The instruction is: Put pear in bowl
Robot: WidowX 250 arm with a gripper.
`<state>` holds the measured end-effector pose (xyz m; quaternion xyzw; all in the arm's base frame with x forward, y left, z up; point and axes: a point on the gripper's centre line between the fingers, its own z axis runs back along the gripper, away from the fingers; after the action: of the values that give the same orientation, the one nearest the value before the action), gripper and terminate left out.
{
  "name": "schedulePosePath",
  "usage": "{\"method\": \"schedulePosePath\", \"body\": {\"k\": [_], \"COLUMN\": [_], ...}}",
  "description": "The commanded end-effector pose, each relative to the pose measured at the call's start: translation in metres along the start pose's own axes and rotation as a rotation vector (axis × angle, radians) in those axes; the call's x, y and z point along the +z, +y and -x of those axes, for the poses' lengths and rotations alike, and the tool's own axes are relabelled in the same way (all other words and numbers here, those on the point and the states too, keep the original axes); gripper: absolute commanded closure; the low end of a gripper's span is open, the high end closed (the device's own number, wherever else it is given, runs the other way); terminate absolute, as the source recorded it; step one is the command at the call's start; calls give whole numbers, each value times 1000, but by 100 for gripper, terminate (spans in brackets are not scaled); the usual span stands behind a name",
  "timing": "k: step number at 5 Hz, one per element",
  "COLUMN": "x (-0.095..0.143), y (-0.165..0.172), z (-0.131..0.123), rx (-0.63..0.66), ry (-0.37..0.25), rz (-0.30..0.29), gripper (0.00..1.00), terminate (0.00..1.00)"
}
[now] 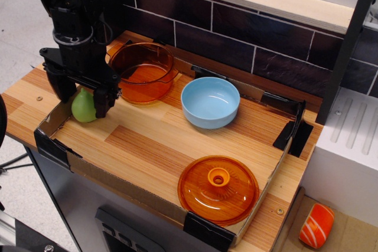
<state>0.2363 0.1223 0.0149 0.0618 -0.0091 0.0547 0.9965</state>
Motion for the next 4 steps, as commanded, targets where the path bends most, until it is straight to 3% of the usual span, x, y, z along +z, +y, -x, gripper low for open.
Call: {"method": "schedulePosePath", "body": {"k": [1,2,4], "x": [-3,9,74], "y": [3,5,-6], "z": [-3,-1,-8], "rx": [13,27,79], "ry": [13,12,-1], "rz": [-21,7,103], "gripper": [100,100,100], "terminate": [0,0,0]}}
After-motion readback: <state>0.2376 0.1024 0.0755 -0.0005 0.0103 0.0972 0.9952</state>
